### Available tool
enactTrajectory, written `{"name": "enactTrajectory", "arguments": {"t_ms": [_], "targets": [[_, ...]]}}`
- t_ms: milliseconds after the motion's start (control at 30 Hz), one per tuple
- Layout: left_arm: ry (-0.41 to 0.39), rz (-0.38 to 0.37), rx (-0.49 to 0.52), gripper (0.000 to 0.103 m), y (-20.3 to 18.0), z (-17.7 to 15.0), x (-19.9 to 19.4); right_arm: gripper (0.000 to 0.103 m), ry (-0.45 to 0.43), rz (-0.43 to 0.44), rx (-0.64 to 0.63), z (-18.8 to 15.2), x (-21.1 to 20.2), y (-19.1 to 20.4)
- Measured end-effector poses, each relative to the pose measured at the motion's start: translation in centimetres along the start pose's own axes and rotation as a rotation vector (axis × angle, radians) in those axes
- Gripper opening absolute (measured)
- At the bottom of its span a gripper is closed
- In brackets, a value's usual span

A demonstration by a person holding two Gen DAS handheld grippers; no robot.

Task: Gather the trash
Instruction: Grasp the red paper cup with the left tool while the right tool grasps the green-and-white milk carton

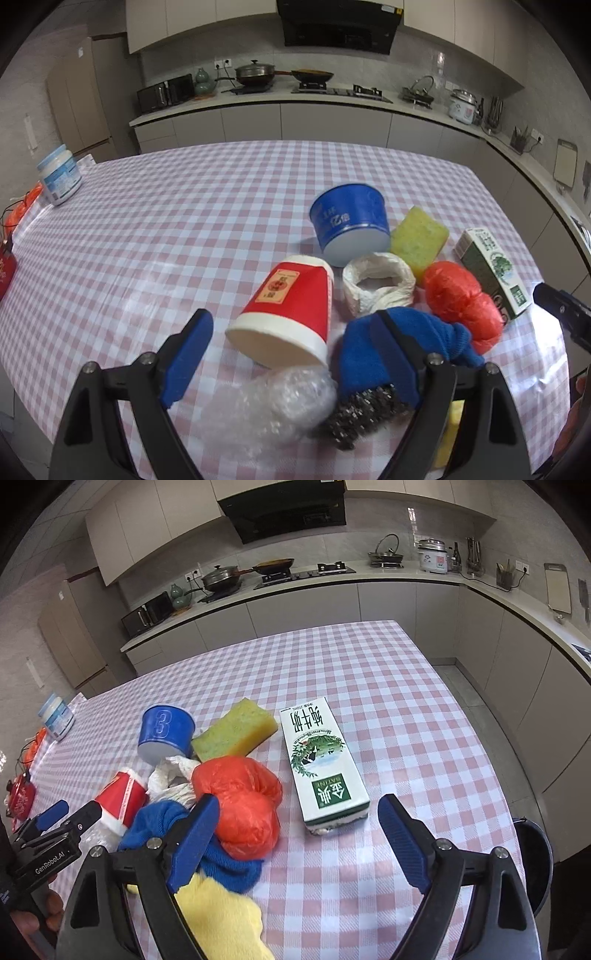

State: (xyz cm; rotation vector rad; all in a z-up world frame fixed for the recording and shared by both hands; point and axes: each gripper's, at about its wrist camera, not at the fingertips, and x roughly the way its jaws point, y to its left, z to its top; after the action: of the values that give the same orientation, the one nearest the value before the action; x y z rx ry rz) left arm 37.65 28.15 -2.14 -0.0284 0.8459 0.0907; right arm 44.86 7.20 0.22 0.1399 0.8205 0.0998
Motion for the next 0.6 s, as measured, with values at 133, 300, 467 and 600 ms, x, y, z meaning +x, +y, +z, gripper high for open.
{"name": "enactTrajectory", "arguments": {"t_ms": [133, 300, 467, 600], "targets": [[0.037, -0.016, 0.021, 0.088, 0.0, 0.2, 1.7, 0.089, 0.026, -0.037, -0.007, 0.7, 2.2, 0.3], [0.077, -0.034, 0.027, 0.088, 0.2, 0.3, 3.4, 0.089, 0.056, -0.071, -0.002, 1.3, 4.5, 0.0], [0.1, -0.06, 0.034, 0.079, 0.2, -0.2, 4.3, 0.089, 0.095, -0.09, -0.005, 1.4, 6.6, -0.1], [0.081, -0.074, 0.033, 0.072, 0.0, -0.2, 3.9, 0.089, 0.114, -0.089, -0.007, 1.2, 7.8, -0.3]]}}
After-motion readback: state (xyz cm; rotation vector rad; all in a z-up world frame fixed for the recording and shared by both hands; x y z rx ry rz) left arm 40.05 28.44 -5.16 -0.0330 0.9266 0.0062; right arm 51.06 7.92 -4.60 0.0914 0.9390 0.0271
